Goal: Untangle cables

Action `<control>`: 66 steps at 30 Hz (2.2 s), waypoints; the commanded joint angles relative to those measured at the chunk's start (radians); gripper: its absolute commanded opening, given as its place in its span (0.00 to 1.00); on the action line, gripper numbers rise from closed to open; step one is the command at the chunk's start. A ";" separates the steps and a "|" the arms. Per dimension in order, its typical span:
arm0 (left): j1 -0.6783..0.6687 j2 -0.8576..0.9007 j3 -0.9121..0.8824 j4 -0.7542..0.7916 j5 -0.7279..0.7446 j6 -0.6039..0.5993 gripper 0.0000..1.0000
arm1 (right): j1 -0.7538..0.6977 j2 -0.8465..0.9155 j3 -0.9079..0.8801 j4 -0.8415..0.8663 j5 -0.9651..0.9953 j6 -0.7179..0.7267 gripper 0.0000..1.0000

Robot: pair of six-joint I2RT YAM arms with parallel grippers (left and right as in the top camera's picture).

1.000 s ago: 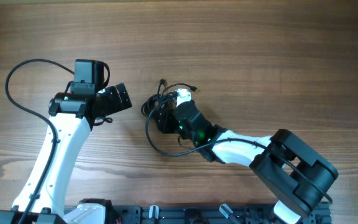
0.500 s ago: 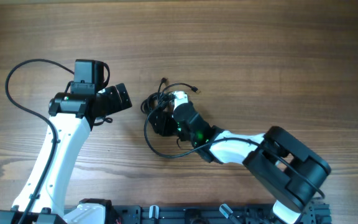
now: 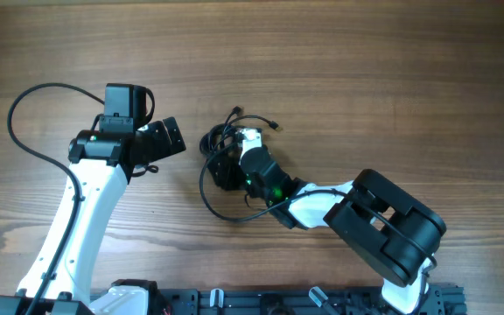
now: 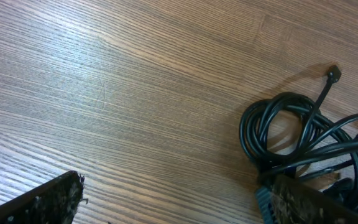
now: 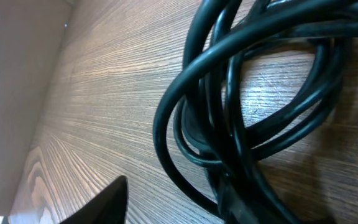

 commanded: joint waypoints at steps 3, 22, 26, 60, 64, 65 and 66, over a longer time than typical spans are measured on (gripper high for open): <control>0.003 0.001 0.016 -0.002 0.028 -0.005 1.00 | -0.003 0.037 -0.003 -0.015 0.033 0.001 0.62; 0.003 0.001 0.016 -0.043 0.118 0.104 1.00 | -0.070 -0.156 -0.004 -0.454 -0.023 0.077 1.00; 0.003 0.001 0.016 -0.043 0.118 0.104 1.00 | -0.070 -0.189 -0.004 -0.484 -0.020 0.076 1.00; 0.003 0.001 0.016 -0.043 0.118 0.104 1.00 | -0.069 -0.441 -0.004 -0.320 -0.103 -0.348 0.04; 0.003 0.001 0.016 -0.043 0.133 0.104 1.00 | -0.069 -0.509 -0.004 -0.322 -0.102 -0.397 0.04; 0.003 0.001 0.016 -0.043 0.136 0.104 1.00 | -0.069 -0.520 -0.004 -0.323 -0.100 -0.399 0.04; 0.003 0.001 0.016 -0.043 0.141 0.104 1.00 | -0.069 -0.524 -0.004 -0.323 -0.100 -0.399 0.04</control>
